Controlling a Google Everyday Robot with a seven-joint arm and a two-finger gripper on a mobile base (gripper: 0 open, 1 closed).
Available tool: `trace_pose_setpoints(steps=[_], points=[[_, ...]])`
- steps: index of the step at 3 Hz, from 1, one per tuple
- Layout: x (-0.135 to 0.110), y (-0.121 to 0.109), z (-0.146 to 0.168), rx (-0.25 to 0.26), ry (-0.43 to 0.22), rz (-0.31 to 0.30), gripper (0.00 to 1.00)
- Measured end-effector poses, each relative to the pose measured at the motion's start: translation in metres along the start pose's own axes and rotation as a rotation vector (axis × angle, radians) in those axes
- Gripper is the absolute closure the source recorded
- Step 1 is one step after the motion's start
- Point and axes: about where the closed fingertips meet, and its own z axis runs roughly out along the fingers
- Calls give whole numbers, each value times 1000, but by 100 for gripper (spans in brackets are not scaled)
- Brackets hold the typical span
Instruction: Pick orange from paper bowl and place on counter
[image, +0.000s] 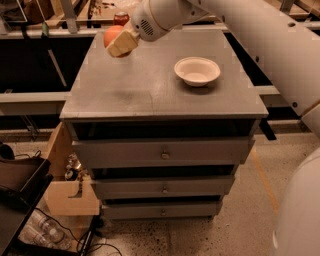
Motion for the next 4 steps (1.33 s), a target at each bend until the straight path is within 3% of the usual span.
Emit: trace_pose_setpoints(steps=[2, 3, 4], points=[[15, -46, 71, -30, -38, 9, 100], [27, -59, 100, -54, -52, 40, 100], [35, -57, 119, -66, -28, 63, 100]])
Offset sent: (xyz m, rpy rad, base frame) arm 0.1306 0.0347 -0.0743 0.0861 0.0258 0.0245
